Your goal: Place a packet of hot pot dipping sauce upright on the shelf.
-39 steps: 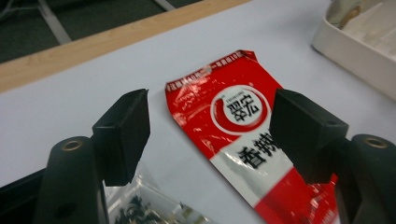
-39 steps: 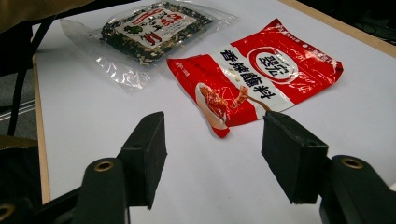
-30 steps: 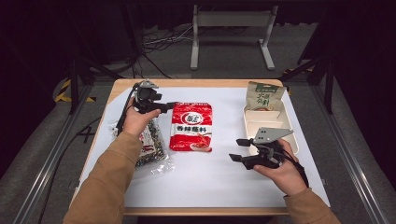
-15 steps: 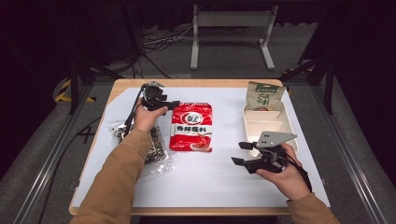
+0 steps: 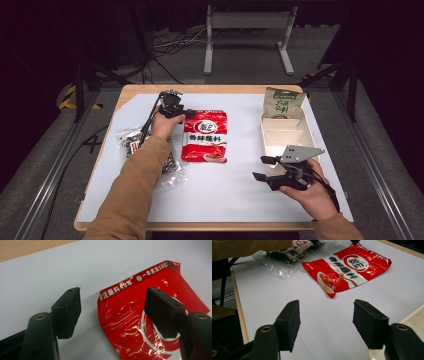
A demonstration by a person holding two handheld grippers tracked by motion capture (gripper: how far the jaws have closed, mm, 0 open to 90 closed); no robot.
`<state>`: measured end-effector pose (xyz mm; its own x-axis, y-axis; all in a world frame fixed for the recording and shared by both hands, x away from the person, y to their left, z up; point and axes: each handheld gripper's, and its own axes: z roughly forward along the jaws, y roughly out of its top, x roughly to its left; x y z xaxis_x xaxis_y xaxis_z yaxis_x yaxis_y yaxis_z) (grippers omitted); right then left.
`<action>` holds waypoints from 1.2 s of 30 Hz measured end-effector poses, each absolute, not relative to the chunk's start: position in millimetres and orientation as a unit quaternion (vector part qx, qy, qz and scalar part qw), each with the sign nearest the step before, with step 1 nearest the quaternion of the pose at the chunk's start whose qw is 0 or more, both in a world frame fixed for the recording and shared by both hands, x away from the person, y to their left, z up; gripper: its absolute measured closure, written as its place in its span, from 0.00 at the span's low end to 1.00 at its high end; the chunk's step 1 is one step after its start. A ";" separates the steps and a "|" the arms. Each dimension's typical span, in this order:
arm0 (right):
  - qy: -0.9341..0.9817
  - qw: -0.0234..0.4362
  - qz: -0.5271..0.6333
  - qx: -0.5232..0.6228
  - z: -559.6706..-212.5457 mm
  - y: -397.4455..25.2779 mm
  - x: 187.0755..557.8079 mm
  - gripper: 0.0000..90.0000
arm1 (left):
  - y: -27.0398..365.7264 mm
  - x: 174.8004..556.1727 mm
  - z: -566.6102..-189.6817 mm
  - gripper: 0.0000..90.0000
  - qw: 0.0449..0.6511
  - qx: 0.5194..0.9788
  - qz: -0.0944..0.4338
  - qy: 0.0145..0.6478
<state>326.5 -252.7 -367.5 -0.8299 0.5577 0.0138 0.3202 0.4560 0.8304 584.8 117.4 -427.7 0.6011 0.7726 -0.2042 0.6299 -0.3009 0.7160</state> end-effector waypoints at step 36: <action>0.845 0.125 0.447 0.265 -374.9 -254.4 325.8 0.45 | 108.1 586.5 -437.3 1.00 0.361 0.820 0.088 0.436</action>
<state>325.8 -254.4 -374.9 -0.8283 0.5597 0.0261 0.3370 0.4604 0.8213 586.5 108.1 -437.3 0.6045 0.7780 -0.1713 0.6515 -0.3590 0.6684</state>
